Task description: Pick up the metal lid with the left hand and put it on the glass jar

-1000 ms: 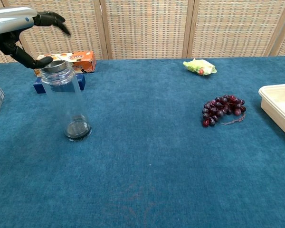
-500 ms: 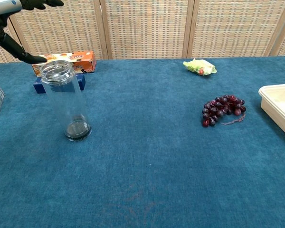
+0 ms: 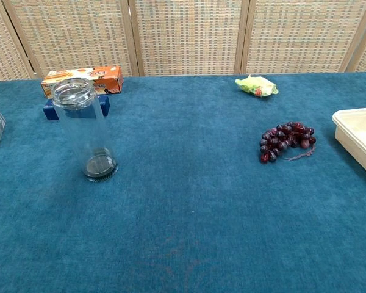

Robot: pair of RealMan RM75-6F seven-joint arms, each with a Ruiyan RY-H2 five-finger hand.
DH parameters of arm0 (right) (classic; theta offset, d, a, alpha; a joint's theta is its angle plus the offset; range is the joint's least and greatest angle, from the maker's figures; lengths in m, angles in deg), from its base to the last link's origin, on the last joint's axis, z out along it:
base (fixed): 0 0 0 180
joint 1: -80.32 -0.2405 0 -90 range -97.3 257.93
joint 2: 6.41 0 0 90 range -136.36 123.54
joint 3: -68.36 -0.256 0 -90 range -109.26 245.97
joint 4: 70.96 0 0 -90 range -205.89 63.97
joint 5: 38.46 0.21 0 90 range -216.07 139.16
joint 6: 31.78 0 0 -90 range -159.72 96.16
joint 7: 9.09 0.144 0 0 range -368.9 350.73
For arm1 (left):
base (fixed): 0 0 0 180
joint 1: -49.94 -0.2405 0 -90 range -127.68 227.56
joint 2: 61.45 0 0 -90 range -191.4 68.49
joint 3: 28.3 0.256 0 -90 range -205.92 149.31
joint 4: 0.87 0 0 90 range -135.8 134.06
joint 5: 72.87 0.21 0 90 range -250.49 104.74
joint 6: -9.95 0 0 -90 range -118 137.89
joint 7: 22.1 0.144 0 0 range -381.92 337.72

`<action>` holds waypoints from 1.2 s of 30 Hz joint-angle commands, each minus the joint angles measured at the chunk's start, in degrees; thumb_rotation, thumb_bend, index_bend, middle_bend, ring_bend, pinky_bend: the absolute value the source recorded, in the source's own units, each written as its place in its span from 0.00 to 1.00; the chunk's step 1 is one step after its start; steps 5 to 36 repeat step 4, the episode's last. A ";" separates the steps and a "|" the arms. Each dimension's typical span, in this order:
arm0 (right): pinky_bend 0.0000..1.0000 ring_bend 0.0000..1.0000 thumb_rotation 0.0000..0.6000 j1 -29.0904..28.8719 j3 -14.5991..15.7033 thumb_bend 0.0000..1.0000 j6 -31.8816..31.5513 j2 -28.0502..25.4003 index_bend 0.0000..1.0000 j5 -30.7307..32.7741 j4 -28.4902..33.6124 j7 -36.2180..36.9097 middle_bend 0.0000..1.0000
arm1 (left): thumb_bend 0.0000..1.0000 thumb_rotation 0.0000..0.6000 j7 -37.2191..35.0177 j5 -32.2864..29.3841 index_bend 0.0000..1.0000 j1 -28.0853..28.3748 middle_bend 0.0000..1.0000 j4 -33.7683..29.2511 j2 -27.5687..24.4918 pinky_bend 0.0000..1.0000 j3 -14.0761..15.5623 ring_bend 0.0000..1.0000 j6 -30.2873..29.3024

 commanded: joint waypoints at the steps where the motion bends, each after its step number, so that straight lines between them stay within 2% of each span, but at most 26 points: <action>1: 0.00 0.00 1.00 0.14 0.11 0.00 -0.29 -0.04 0.03 -0.28 0.19 -0.23 0.00 | 0.25 1.00 -5.22 2.11 0.00 -6.03 0.00 7.54 1.24 0.00 3.84 0.00 -4.35; 4: 0.00 0.00 1.00 0.20 0.07 0.00 -0.44 -0.05 0.03 -0.25 0.19 -0.21 0.00 | 0.25 1.00 -7.40 2.08 0.00 -6.74 0.00 9.79 2.05 0.00 3.33 0.00 -4.36; 36: 0.00 0.00 1.00 0.20 0.07 0.00 -0.44 -0.05 0.03 -0.25 0.19 -0.21 0.00 | 0.25 1.00 -7.40 2.08 0.00 -6.74 0.00 9.79 2.05 0.00 3.33 0.00 -4.36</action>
